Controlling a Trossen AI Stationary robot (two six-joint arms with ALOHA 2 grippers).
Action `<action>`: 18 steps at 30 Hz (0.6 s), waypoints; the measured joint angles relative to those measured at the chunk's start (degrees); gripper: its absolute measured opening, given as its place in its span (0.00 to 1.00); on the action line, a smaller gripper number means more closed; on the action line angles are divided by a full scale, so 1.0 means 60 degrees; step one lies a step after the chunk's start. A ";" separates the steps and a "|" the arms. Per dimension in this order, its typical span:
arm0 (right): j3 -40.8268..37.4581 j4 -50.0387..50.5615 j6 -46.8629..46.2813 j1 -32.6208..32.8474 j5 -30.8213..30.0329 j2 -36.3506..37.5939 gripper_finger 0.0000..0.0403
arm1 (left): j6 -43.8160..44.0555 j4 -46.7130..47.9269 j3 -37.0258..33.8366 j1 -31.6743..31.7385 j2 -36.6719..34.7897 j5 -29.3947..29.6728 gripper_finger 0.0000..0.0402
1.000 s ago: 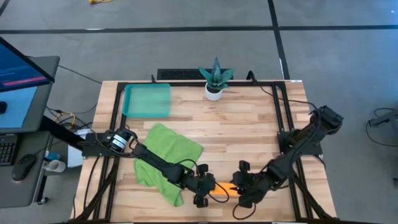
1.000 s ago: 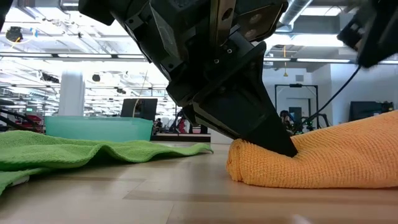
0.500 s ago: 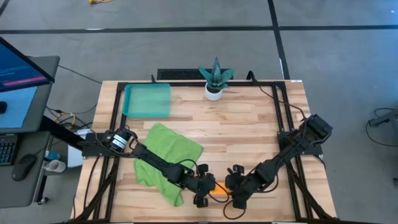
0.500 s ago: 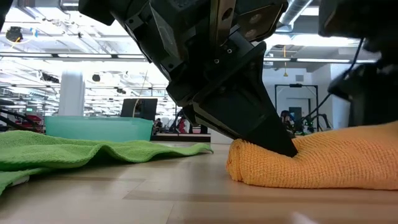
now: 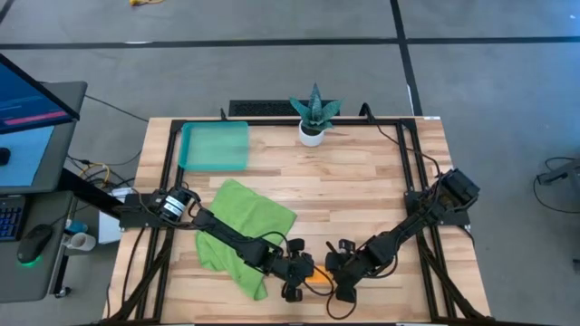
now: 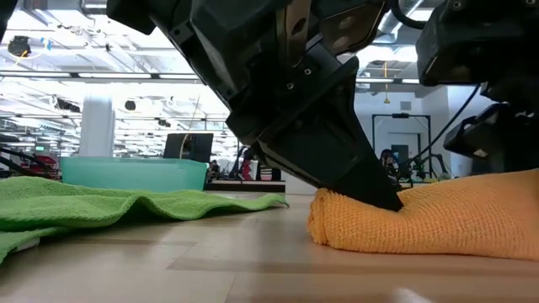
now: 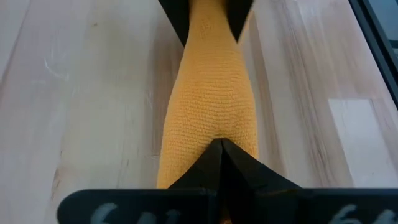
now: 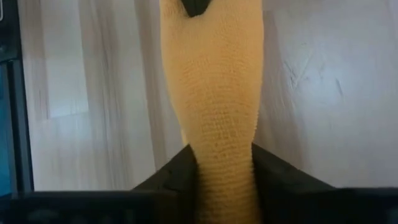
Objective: Roll microfiber towels into tight, uniform cylinder then place into a basket
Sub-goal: Put the yellow microfiber cloth into the transparent light green bin
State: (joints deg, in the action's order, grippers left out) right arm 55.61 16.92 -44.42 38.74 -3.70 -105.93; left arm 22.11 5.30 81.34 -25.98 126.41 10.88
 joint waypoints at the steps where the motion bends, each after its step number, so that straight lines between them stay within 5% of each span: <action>1: 0.0000 0.0034 -0.0007 0.0000 0.0003 0.0000 0.30 | -0.0069 -0.0001 0.0000 0.0000 0.0000 0.0004 0.00; 7: -0.0004 0.0068 0.0175 0.0000 0.0067 0.0000 0.16 | -0.0251 -0.0080 -0.0004 0.0000 0.0000 0.0061 0.00; 18: -0.0012 0.0079 0.0204 0.0004 0.0091 0.0000 0.13 | -0.1258 0.0458 -0.0062 -0.0242 -0.0623 0.0588 0.00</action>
State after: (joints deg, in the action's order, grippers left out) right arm 55.54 17.39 -43.20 38.76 -3.16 -105.93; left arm 14.56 8.05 80.97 -27.43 122.67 14.41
